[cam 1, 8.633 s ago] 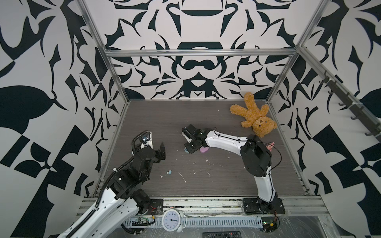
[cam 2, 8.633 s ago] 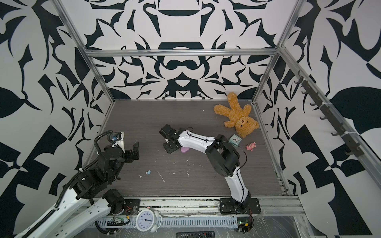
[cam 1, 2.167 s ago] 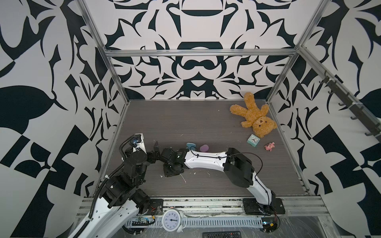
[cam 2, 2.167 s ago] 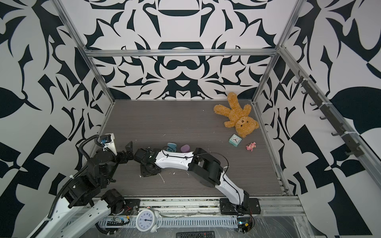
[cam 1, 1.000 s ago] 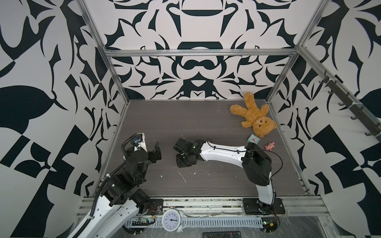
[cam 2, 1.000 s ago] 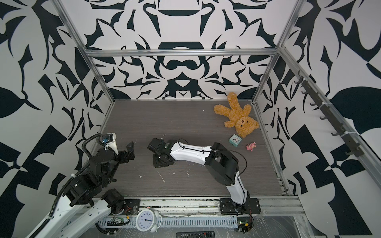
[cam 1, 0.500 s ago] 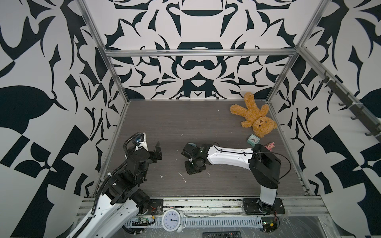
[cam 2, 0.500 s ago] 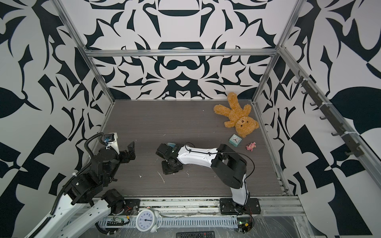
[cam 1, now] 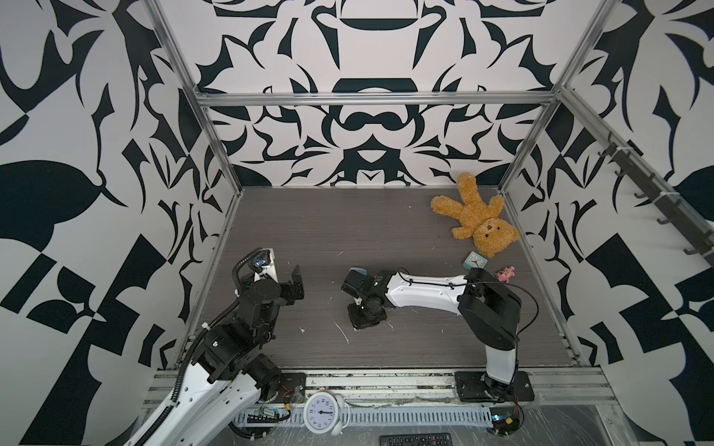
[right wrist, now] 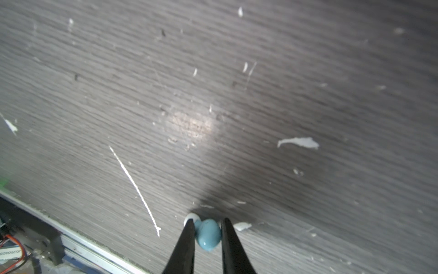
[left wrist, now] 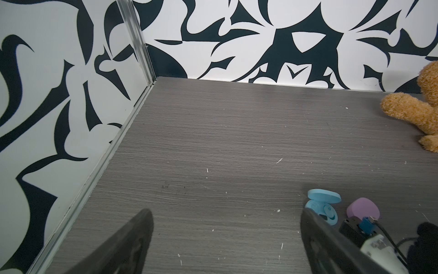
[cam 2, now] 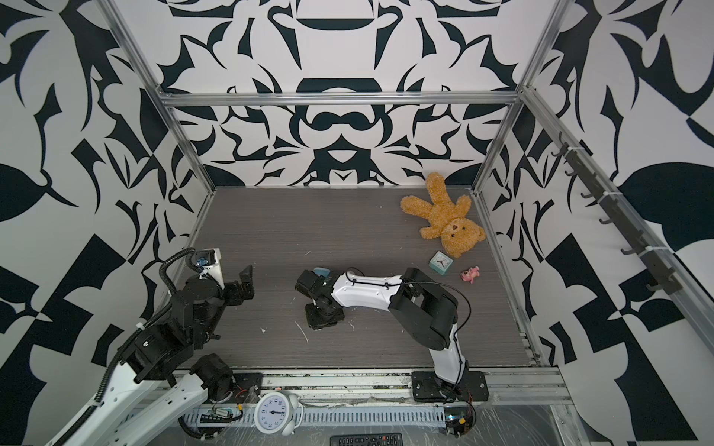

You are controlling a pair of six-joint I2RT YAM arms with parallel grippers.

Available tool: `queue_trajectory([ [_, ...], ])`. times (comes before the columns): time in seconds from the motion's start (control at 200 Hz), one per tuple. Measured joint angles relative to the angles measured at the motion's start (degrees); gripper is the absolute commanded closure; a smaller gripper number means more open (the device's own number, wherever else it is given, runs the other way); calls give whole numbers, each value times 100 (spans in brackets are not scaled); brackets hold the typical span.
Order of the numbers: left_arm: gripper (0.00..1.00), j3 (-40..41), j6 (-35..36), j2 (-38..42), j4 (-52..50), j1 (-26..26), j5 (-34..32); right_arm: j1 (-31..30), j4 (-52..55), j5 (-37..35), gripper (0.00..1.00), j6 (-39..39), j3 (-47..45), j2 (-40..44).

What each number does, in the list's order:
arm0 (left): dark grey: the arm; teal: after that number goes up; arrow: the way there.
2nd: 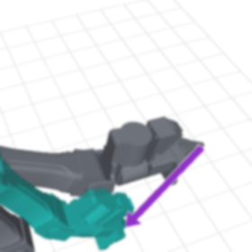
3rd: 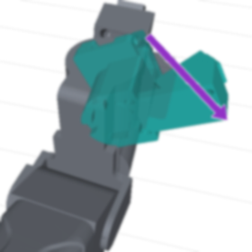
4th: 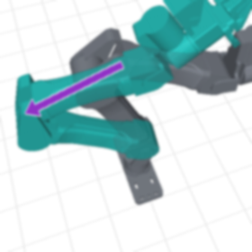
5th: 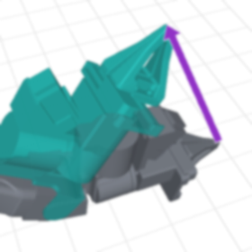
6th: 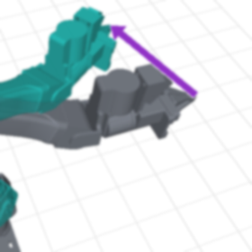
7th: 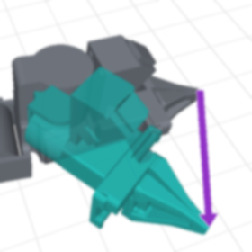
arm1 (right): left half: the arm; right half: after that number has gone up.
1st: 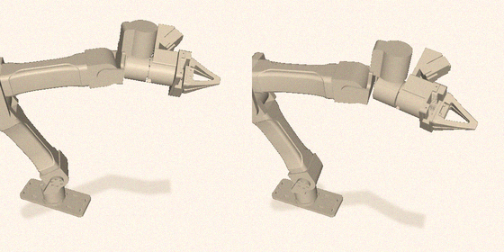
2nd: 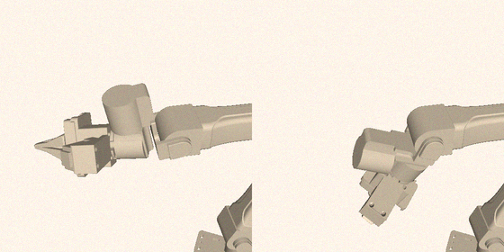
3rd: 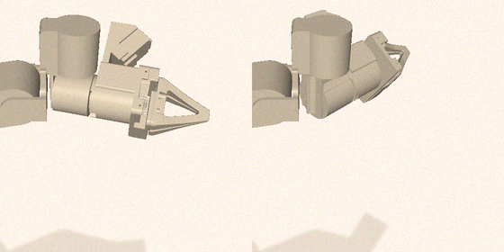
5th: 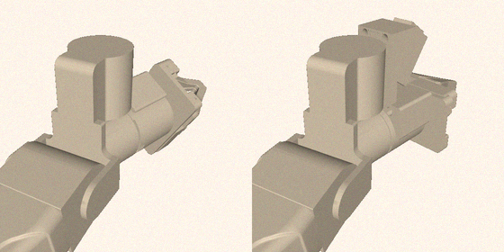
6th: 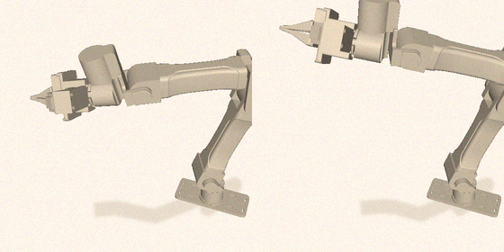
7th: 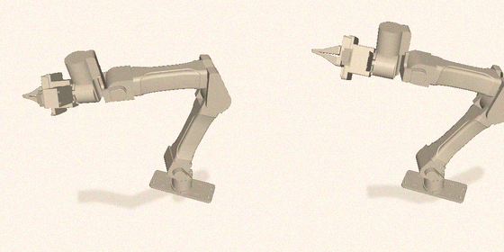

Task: Insert wireless bluetooth earbuds into charging case
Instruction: Place the wireless bluetooth earbud at the bottom-center of the table.

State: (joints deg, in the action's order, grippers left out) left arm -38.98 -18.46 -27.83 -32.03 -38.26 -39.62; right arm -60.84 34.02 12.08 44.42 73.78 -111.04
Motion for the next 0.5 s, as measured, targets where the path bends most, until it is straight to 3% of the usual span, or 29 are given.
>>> queue_trajectory([
  [0.245,1,0,0,0,0,0,0,0,17,-11,63,-83,0,0],
  [0.5,1,0,2,0,0,0,4,0,-48,-28,68,-52,-101,90],
])
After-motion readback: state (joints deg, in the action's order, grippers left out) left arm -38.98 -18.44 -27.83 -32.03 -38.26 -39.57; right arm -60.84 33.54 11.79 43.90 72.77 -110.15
